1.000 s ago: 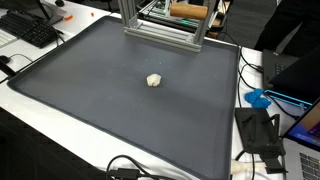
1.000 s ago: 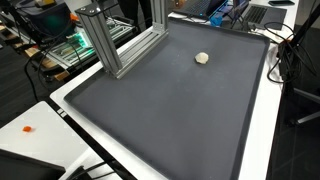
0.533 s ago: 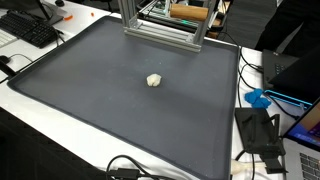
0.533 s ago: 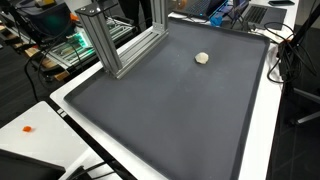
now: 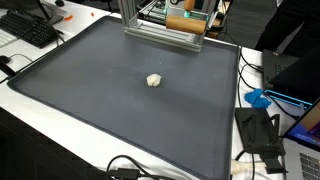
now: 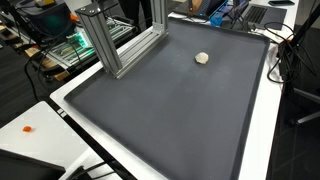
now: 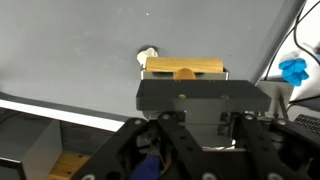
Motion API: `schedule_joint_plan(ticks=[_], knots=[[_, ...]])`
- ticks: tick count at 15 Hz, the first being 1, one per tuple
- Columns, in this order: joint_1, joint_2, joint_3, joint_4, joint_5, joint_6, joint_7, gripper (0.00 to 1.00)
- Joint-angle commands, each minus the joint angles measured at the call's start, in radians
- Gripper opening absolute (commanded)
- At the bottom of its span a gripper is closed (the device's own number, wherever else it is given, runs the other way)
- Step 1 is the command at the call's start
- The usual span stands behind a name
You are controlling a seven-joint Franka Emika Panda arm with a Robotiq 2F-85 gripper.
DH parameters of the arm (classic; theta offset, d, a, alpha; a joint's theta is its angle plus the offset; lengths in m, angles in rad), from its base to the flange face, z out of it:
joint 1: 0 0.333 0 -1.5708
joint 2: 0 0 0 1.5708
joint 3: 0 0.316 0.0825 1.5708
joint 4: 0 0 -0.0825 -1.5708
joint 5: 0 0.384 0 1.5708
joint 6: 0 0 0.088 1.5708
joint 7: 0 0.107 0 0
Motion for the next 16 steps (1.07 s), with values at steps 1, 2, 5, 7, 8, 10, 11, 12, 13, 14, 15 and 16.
schedule_joint_plan(ticks=[1, 2, 5, 7, 8, 10, 11, 12, 13, 14, 15, 16], knots=[[-0.041, 0.098, 0.037, 0.055, -0.081, 0.042, 0.177, 0.22], [-0.049, 0.127, 0.039, 0.069, -0.099, 0.043, 0.236, 0.22], [-0.052, 0.198, 0.031, 0.112, -0.137, 0.037, 0.373, 0.22], [-0.049, 0.242, 0.021, 0.143, -0.155, 0.034, 0.453, 0.22], [-0.047, 0.266, 0.014, 0.159, -0.162, 0.034, 0.494, 0.22], [-0.039, 0.31, -0.001, 0.19, -0.171, 0.033, 0.572, 0.22], [-0.035, 0.33, -0.009, 0.204, -0.173, 0.032, 0.608, 0.22], [-0.031, 0.351, -0.018, 0.217, -0.18, 0.032, 0.646, 0.22], [-0.027, 0.367, -0.026, 0.229, -0.186, 0.032, 0.676, 0.22], [-0.023, 0.385, -0.035, 0.241, -0.188, 0.03, 0.706, 0.22], [-0.019, 0.401, -0.045, 0.253, -0.194, 0.028, 0.737, 0.22], [-0.015, 0.416, -0.055, 0.263, -0.199, 0.027, 0.766, 0.22]])
